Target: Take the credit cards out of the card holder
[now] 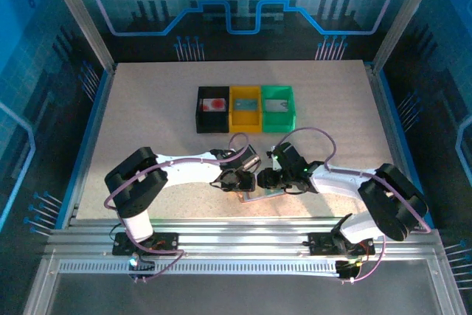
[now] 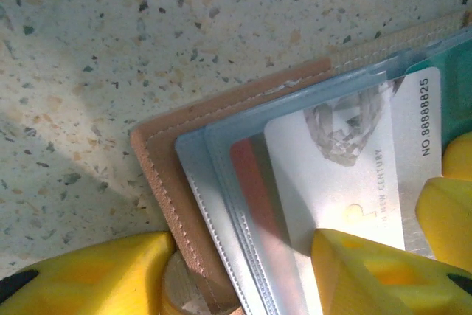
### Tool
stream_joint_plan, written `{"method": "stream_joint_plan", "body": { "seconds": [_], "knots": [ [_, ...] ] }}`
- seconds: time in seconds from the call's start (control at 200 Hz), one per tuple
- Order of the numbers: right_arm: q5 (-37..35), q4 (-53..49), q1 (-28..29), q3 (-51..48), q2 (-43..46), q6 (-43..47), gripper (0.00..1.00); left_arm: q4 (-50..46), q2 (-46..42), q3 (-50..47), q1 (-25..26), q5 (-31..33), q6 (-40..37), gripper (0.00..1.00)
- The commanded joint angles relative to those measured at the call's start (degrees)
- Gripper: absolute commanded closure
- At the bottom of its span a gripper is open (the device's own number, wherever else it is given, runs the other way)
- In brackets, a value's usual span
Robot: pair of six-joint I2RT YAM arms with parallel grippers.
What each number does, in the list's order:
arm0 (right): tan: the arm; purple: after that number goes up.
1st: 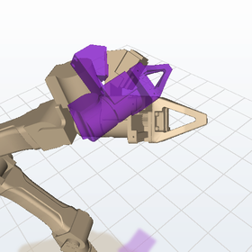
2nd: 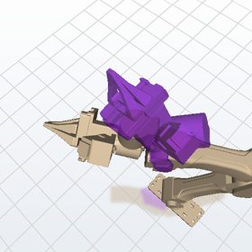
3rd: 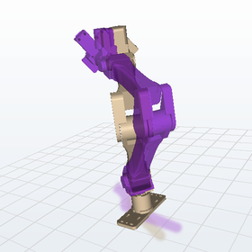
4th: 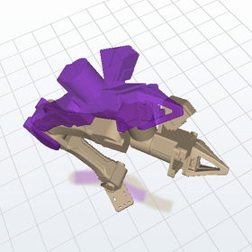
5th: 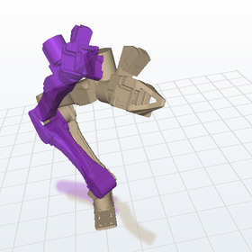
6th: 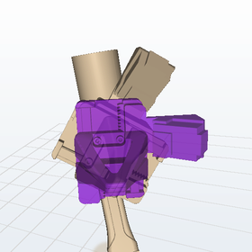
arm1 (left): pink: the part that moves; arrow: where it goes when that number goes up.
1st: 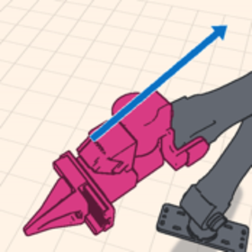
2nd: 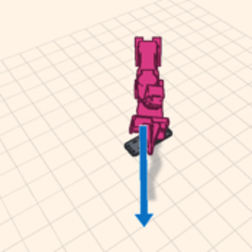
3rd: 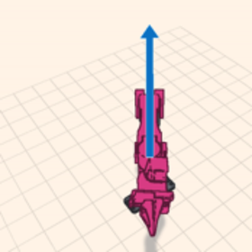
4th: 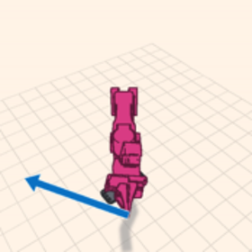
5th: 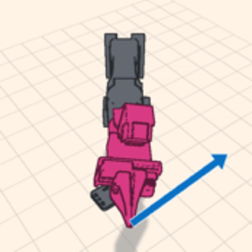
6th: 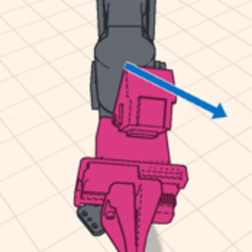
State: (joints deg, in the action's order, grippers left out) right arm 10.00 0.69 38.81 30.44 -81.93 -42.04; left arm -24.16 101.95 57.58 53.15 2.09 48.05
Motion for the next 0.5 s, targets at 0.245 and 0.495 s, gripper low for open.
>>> {"method": "stream_joint_plan", "body": {
  "seconds": [0.245, 0.495],
  "knots": [
    [5.7, 5.9, 0.0, -4.2, -1.5, -2.4, 0.73, 11.2, 9.7, -4.0, 1.7, -8.3, 1.3, 0.50],
    [3.6, 0.8, 0.2, -3.1, 1.7, -2.4, 0.75, 11.3, 9.8, -3.9, 1.6, -8.4, 1.3, 0.51]
  ]
}}
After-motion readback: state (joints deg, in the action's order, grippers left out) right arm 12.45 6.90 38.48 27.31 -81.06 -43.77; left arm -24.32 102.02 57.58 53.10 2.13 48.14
